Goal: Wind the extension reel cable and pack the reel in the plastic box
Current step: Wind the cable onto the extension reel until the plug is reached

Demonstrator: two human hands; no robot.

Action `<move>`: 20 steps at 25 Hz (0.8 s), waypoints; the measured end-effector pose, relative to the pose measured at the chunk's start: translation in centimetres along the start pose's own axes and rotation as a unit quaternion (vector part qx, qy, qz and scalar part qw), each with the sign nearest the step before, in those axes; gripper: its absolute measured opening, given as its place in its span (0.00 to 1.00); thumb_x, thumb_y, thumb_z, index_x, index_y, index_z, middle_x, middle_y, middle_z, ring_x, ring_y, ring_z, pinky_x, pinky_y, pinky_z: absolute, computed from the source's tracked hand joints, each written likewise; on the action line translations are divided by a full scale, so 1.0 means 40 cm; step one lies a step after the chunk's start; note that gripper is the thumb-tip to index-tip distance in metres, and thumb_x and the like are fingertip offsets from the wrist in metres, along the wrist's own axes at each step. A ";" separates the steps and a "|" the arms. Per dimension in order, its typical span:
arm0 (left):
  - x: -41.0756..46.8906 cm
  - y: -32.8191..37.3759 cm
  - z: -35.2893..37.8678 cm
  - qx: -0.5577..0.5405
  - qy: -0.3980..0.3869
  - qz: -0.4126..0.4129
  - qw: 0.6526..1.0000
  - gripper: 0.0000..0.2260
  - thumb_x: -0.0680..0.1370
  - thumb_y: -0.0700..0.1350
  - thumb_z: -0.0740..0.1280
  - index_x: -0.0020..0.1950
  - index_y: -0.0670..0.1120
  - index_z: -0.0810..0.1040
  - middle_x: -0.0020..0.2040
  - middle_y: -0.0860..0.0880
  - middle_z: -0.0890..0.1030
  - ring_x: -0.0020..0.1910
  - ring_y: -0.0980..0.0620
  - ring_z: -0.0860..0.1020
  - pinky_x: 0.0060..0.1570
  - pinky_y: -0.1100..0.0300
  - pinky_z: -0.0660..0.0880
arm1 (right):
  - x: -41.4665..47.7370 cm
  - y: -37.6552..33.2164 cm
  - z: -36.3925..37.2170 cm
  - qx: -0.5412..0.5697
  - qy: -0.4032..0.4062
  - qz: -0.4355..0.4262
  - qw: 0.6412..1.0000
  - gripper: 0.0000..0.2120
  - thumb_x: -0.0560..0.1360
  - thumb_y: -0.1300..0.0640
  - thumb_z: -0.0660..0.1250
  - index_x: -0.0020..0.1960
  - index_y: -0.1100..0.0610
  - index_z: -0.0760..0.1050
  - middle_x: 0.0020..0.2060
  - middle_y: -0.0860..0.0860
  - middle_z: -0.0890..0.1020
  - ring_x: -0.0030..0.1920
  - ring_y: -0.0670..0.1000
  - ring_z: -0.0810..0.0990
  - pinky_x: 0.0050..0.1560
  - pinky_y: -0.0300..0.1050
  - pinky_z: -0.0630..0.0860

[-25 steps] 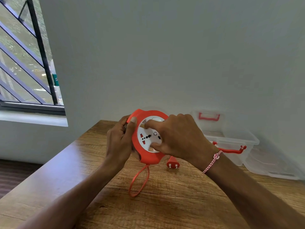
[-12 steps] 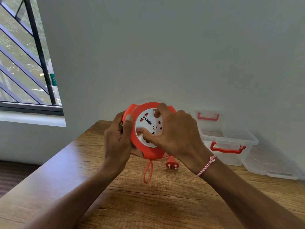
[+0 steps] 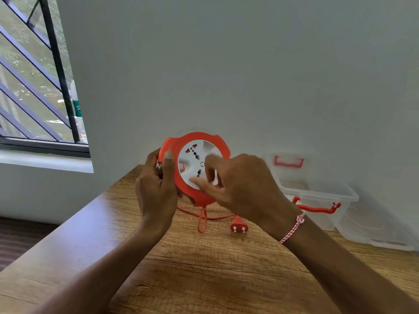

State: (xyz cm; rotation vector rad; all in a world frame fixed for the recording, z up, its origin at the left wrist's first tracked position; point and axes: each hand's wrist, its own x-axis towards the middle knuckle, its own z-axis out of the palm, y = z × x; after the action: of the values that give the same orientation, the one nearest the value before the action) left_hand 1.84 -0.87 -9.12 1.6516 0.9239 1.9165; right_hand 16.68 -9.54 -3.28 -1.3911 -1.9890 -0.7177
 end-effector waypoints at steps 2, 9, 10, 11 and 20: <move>0.012 -0.010 -0.006 -0.002 0.028 -0.029 0.999 0.09 0.85 0.57 0.57 0.61 0.58 0.73 0.41 0.70 0.82 0.41 0.69 0.83 0.33 0.68 0.80 | -0.011 -0.023 0.016 -0.008 -0.120 0.024 0.992 0.27 0.71 0.28 0.66 0.47 0.53 0.80 0.38 0.49 0.85 0.32 0.45 0.75 0.35 0.36 0.71; 0.048 -0.028 -0.024 -0.033 0.061 -0.064 0.996 0.10 0.86 0.55 0.57 0.64 0.56 0.72 0.50 0.63 0.80 0.43 0.71 0.82 0.33 0.73 0.77 | -0.020 0.002 0.065 0.255 -0.214 0.268 0.904 0.05 0.75 0.55 0.74 0.50 0.54 0.85 0.37 0.48 0.87 0.36 0.44 0.86 0.43 0.44 0.84; 0.052 -0.028 -0.025 -0.043 0.059 -0.069 0.995 0.10 0.86 0.54 0.57 0.64 0.55 0.72 0.50 0.62 0.80 0.43 0.71 0.82 0.32 0.73 0.77 | -0.019 0.018 0.066 0.343 -0.219 0.318 0.856 0.06 0.77 0.60 0.72 0.54 0.58 0.83 0.39 0.52 0.87 0.38 0.48 0.87 0.44 0.46 0.85; 0.055 -0.027 -0.027 -0.052 0.056 -0.073 0.994 0.10 0.86 0.53 0.56 0.65 0.54 0.72 0.51 0.62 0.80 0.43 0.71 0.82 0.33 0.73 0.77 | -0.020 0.034 0.068 0.431 -0.219 0.364 0.796 0.07 0.78 0.64 0.70 0.56 0.61 0.81 0.40 0.57 0.87 0.40 0.53 0.88 0.44 0.48 0.85; 0.041 -0.023 -0.019 -0.071 0.014 -0.060 0.996 0.14 0.86 0.51 0.56 0.68 0.48 0.74 0.52 0.56 0.82 0.46 0.65 0.85 0.35 0.70 0.79 | -0.074 0.066 0.127 0.517 -0.174 0.483 0.684 0.13 0.79 0.54 0.71 0.56 0.60 0.72 0.30 0.58 0.83 0.24 0.52 0.80 0.23 0.41 0.75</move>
State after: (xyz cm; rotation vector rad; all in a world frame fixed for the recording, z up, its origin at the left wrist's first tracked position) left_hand 0.69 0.77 -8.71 1.4595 0.8551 1.8824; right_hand 19.12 -6.92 -8.63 -1.4965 -1.1046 1.0734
